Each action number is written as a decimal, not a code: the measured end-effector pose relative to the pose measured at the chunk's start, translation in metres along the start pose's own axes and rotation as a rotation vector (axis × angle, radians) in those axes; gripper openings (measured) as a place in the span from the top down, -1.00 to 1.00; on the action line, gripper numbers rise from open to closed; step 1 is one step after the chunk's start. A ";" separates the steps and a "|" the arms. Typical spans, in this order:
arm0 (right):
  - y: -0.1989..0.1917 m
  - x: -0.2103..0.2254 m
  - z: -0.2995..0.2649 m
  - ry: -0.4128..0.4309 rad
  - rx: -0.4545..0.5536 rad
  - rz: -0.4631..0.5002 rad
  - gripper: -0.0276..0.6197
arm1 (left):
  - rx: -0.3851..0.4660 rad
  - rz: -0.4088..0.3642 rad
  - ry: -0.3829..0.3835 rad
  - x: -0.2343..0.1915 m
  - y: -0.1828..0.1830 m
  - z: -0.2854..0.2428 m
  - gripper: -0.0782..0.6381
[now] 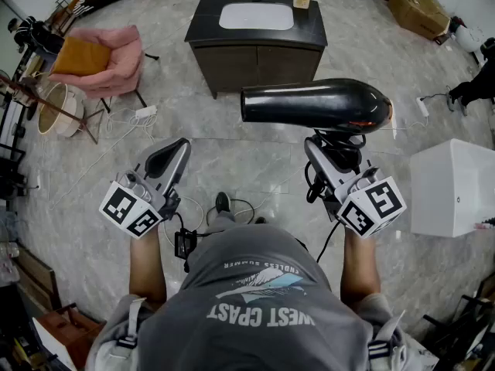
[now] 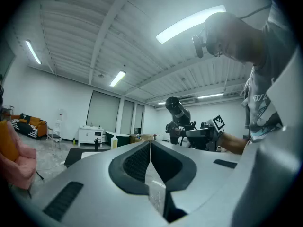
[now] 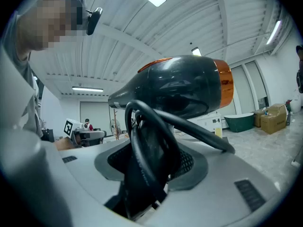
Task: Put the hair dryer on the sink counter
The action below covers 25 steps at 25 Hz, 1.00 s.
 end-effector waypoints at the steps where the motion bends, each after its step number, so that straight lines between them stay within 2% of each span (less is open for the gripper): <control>1: 0.000 0.000 0.001 0.001 0.001 -0.001 0.24 | 0.000 -0.001 -0.001 0.002 0.000 0.000 0.73; 15: 0.006 -0.001 -0.018 0.052 -0.017 0.001 0.24 | -0.004 -0.004 0.042 -0.002 -0.002 0.009 0.73; 21: 0.012 0.001 -0.054 0.071 -0.028 -0.009 0.24 | -0.020 0.024 0.065 -0.034 -0.010 0.010 0.73; 25: 0.018 0.006 -0.079 0.057 -0.032 -0.015 0.24 | -0.012 0.030 0.042 -0.059 -0.012 0.000 0.73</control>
Point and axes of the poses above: the fingertips, and each gripper's own axes: z backward along the fingers, x to its right, y out of its top, the point moved 8 cm from there along z, backward along the fingers, and after that the axes turned 8 degrees about -x, right-handed, at the moved point
